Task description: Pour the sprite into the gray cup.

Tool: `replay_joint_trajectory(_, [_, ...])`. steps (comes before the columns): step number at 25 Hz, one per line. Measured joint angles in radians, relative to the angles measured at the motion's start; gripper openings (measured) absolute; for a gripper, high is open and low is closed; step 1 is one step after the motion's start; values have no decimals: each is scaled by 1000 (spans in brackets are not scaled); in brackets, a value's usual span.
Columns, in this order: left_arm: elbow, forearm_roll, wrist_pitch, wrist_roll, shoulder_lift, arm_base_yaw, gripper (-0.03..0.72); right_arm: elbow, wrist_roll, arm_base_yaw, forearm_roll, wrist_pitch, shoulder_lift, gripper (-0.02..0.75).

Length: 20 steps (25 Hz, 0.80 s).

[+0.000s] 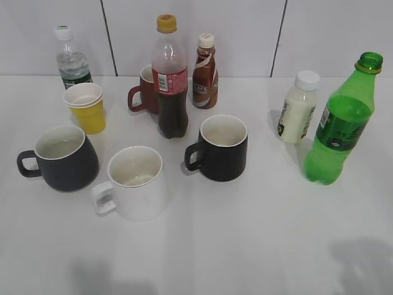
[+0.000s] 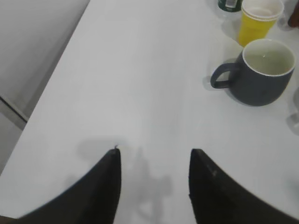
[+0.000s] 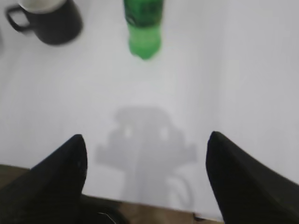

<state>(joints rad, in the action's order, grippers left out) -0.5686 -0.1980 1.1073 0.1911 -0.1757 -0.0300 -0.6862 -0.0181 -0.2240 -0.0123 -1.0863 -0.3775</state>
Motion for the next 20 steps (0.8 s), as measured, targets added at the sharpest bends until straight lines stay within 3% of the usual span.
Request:
replay_joint_trajectory(4, [24, 48, -37, -14, 5, -1, 370, 125, -31, 0, 51, -62, 254, 592])
replay_joint_trajectory(7, [32, 67, -47, -29, 11, -19, 368, 163, -31, 0, 54, 9, 374, 592])
replay_joint_trajectory(17, [32, 76, -53, -40, 18, -46, 364, 183, -23, 1, 42, 47, 348, 592])
replay_joint_trajectory(20, [32, 79, -53, -40, 36, -46, 364, 183, -23, 38, 41, 48, 354, 588])
